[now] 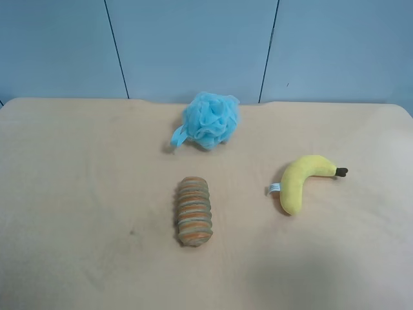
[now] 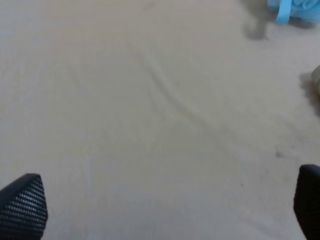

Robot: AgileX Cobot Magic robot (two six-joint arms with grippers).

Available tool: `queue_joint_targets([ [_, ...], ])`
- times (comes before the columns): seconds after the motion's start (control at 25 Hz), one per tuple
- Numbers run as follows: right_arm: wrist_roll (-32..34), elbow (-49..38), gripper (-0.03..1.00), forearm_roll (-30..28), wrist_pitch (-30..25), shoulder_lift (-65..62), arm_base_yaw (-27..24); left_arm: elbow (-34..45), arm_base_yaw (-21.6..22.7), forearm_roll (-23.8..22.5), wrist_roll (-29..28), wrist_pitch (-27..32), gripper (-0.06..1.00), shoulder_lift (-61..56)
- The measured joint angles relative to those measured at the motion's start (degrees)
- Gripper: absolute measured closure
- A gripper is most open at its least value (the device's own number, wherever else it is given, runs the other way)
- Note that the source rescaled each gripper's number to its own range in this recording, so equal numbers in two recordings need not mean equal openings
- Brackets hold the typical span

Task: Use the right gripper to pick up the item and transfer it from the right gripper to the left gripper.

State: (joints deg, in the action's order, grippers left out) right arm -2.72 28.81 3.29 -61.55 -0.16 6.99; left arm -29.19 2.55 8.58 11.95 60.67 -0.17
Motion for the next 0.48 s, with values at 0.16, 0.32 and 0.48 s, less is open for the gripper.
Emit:
queue_joint_targets([
  [0.16,3.64,0.0,-0.03,0.41,0.0,0.0,0.0,0.0,0.0,0.0,0.0,0.0,-0.05,0.0],
  [0.32,12.01,1.26,-0.03,-1.64,-0.76,4.52,0.0,0.0,0.0,0.0,0.0,0.0,-0.05,0.0],
  [0.48,16.31,5.64,-0.03,-2.81,-3.17,16.25,0.0,0.0,0.0,0.0,0.0,0.0,-0.05,0.0],
])
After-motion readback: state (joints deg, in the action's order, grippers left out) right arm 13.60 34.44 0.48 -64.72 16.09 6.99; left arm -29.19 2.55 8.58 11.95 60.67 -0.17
